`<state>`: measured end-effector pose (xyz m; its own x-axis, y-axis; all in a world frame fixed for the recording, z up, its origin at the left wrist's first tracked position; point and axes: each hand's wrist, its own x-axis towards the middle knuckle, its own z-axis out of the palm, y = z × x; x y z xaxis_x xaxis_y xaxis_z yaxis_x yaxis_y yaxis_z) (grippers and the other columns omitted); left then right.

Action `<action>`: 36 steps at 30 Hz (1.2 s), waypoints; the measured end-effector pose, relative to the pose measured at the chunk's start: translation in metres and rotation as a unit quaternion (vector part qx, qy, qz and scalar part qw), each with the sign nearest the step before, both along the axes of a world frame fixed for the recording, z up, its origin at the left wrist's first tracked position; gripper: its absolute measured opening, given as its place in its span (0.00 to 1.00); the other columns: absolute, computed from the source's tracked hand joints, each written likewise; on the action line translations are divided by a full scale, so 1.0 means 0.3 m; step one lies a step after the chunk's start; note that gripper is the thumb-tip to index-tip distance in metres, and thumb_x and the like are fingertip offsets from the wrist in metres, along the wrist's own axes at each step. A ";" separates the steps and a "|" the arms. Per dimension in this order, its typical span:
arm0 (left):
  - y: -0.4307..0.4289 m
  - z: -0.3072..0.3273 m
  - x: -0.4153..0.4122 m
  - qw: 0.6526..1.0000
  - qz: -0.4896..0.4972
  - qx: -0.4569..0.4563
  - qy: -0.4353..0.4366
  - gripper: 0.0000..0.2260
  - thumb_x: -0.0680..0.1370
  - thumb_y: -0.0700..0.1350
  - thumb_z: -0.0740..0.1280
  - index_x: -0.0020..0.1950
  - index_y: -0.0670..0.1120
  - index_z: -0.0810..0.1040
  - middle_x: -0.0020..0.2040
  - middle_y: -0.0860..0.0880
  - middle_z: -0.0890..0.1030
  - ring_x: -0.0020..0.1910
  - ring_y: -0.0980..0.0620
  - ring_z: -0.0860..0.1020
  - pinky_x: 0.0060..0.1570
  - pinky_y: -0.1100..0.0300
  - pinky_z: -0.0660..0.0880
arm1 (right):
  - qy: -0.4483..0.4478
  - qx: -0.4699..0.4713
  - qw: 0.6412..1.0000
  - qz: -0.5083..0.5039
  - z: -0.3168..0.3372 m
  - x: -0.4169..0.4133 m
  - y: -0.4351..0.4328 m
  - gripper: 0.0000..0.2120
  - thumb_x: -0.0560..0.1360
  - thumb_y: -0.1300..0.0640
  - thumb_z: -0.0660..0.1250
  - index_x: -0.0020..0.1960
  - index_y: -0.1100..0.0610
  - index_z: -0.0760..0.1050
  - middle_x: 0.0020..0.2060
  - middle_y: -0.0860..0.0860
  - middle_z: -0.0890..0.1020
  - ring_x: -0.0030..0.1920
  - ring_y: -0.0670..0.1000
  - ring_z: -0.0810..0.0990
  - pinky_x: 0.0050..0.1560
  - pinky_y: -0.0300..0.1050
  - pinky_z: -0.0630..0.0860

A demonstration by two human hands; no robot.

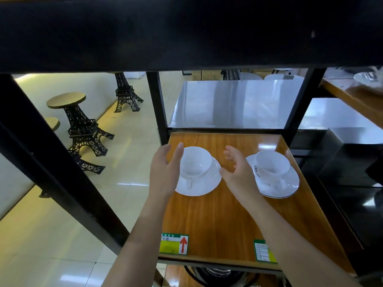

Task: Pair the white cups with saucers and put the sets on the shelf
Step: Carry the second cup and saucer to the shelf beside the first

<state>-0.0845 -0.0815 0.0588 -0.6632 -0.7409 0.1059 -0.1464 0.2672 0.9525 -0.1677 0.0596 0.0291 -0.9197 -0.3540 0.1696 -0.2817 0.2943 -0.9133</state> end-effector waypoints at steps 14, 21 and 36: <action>0.320 -0.017 -0.206 0.854 -0.351 0.382 -0.027 0.34 0.78 0.64 0.47 0.76 0.43 0.53 0.78 0.46 0.55 0.77 0.49 0.53 0.74 0.54 0.51 | -0.150 -0.060 0.965 -0.208 0.051 -0.130 0.344 0.25 0.79 0.41 0.52 0.66 0.57 0.71 0.63 0.56 0.76 0.63 0.56 0.73 0.65 0.57 0.69; 0.378 -0.041 -0.242 0.850 -0.367 0.375 -0.051 0.35 0.77 0.65 0.46 0.77 0.45 0.53 0.78 0.48 0.55 0.77 0.49 0.52 0.74 0.54 0.49 | -0.172 -0.047 0.969 -0.171 0.016 -0.114 0.375 0.28 0.77 0.37 0.50 0.69 0.53 0.68 0.67 0.54 0.73 0.65 0.54 0.72 0.61 0.47 0.68; 0.387 -0.088 -0.193 0.974 -0.119 0.163 -0.101 0.15 0.78 0.51 0.62 0.59 0.44 0.72 0.47 0.46 0.81 0.39 0.53 0.79 0.37 0.60 0.75 | -0.082 0.049 0.953 -0.287 -0.047 -0.137 0.433 0.17 0.77 0.50 0.60 0.63 0.57 0.70 0.54 0.55 0.78 0.46 0.49 0.74 0.41 0.43 0.71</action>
